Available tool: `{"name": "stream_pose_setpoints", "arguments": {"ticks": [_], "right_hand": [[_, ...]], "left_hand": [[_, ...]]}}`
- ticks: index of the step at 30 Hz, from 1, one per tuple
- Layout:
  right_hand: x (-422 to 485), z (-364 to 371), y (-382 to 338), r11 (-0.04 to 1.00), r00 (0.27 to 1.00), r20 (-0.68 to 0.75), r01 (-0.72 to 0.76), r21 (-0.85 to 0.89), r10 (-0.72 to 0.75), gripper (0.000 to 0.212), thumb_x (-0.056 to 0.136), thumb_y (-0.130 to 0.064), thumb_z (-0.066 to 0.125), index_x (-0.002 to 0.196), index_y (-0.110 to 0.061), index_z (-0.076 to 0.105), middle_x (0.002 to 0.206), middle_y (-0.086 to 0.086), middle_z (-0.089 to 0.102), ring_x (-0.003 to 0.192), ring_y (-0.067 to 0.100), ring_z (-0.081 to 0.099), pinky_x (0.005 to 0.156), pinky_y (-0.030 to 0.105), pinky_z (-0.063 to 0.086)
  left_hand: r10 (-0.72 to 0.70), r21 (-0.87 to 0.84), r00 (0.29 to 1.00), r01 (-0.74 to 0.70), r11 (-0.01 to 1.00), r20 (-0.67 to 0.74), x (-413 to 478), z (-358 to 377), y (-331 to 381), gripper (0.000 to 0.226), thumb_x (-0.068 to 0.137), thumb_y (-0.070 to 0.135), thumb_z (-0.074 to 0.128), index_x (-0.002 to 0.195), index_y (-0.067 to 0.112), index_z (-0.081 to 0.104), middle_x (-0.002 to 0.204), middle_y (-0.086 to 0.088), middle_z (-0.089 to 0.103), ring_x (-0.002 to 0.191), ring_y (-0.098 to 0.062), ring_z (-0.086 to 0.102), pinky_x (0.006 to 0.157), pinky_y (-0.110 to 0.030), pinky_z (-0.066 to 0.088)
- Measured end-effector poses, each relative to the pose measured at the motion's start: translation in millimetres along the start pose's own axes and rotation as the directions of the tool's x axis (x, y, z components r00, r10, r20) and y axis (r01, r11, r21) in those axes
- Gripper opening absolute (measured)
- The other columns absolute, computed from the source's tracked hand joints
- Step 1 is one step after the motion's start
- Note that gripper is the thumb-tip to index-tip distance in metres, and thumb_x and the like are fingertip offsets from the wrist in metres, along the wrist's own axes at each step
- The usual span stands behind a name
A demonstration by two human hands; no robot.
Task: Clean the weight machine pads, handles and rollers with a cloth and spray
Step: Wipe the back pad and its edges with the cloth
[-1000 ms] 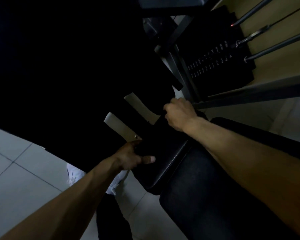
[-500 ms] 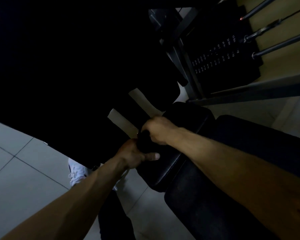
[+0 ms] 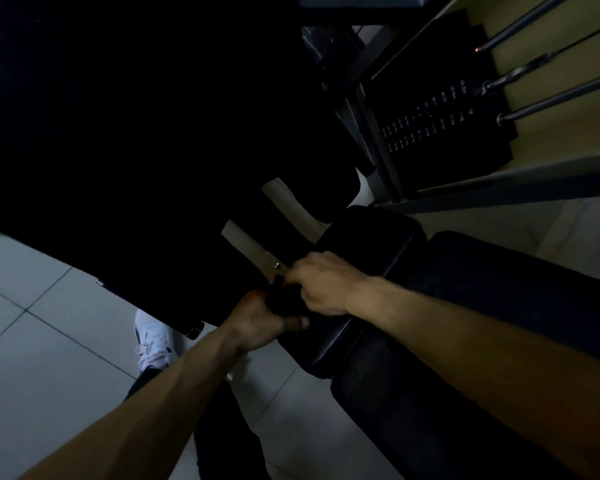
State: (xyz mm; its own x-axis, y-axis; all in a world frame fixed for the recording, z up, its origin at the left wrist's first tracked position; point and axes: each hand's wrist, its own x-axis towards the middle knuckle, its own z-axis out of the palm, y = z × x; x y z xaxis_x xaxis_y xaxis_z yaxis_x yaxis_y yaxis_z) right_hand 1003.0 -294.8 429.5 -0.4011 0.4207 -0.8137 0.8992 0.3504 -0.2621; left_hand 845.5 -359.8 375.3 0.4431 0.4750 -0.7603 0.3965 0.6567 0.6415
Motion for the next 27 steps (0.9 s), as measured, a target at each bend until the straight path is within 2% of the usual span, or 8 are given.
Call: {"name": "stream_pose_setpoints", "arguments": {"ticks": [4,7,12,15,18,22,24,27], "right_hand": [[-16,-34,60,0.978,0.977,-0.133,-0.18,-0.105,0.166,0.054,0.089,-0.006,0.065,0.134,-0.035,0.066,0.14,0.0,0.062,0.127,0.026,0.056,0.106,0.04,0.048],[-24,-47,82,0.943,0.926,-0.199,-0.332,-0.031,0.32,0.054,0.089,-0.007,0.065,0.135,-0.036,0.065,0.144,-0.001,0.058,0.128,0.027,0.057,0.104,0.038,0.05],[-37,-1,-3,0.992,0.988,-0.089,-0.126,0.024,0.128,0.052,0.092,-0.013,0.066,0.141,-0.032,0.061,0.156,-0.005,0.048,0.138,0.021,0.049,0.111,0.035,0.044],[-61,9,-16,0.999,0.999,-0.029,0.025,0.021,-0.025,0.055,0.094,-0.01,0.066,0.145,-0.03,0.058,0.162,-0.007,0.039,0.148,0.018,0.035,0.119,0.036,0.035],[-67,-14,32,0.993,0.987,-0.114,-0.114,-0.014,0.111,0.058,0.091,-0.005,0.064,0.141,-0.035,0.061,0.162,-0.013,0.038,0.149,0.017,0.035,0.123,0.034,0.029],[-70,-29,55,0.945,0.914,-0.264,-0.325,-0.027,0.307,0.059,0.09,-0.005,0.063,0.141,-0.035,0.06,0.162,-0.01,0.038,0.148,0.022,0.037,0.126,0.036,0.023],[-75,-13,13,0.964,0.945,-0.218,-0.259,-0.051,0.243,0.065,0.092,-0.009,0.063,0.151,-0.033,0.049,0.16,-0.004,0.042,0.141,0.026,0.043,0.117,0.038,0.036],[-94,17,-49,0.994,0.983,-0.163,-0.091,-0.056,0.081,0.084,0.092,-0.01,0.065,0.163,-0.028,0.024,0.151,0.003,0.049,0.134,0.032,0.047,0.107,0.044,0.045]], "left_hand": [[0.009,-0.073,0.995,-0.002,0.997,0.098,-8,0,-11,0.071,0.074,0.026,0.091,0.137,0.022,0.058,0.117,0.029,0.052,0.115,0.0,0.059,0.079,0.002,0.041],[0.008,-0.066,0.994,-0.001,0.998,0.106,-6,1,-12,0.085,0.072,0.031,0.092,0.146,0.017,0.052,0.144,0.018,0.041,0.13,-0.008,0.047,0.099,-0.013,0.042],[0.002,-0.008,0.995,-0.001,1.0,0.102,-5,3,-7,0.061,0.073,0.03,0.092,0.126,0.023,0.064,0.118,0.012,0.066,0.114,-0.01,0.063,0.082,-0.008,0.046],[0.017,0.027,0.997,-0.019,0.999,0.072,-7,7,-7,0.063,0.075,0.03,0.091,0.131,0.02,0.064,0.123,0.007,0.065,0.114,-0.011,0.062,0.083,-0.008,0.047],[-0.045,0.009,0.997,0.044,0.999,0.057,-10,8,-7,0.073,0.074,0.033,0.091,0.138,0.018,0.059,0.127,0.005,0.066,0.119,-0.015,0.062,0.103,-0.029,0.05],[-0.058,0.03,0.997,0.057,0.998,0.049,-12,8,-10,0.099,0.057,0.061,0.09,0.14,0.018,0.059,0.127,0.006,0.068,0.117,-0.014,0.064,0.107,-0.037,0.051],[-0.053,0.088,0.997,0.047,0.995,0.064,-12,7,-10,0.086,0.063,0.058,0.089,0.135,0.018,0.064,0.122,0.008,0.07,0.113,-0.012,0.065,0.105,-0.037,0.052],[-0.048,0.151,0.997,0.038,0.988,0.061,-9,8,-6,0.036,0.079,0.031,0.088,0.107,0.019,0.07,0.107,0.002,0.07,0.098,-0.013,0.064,0.098,-0.035,0.054]]}}
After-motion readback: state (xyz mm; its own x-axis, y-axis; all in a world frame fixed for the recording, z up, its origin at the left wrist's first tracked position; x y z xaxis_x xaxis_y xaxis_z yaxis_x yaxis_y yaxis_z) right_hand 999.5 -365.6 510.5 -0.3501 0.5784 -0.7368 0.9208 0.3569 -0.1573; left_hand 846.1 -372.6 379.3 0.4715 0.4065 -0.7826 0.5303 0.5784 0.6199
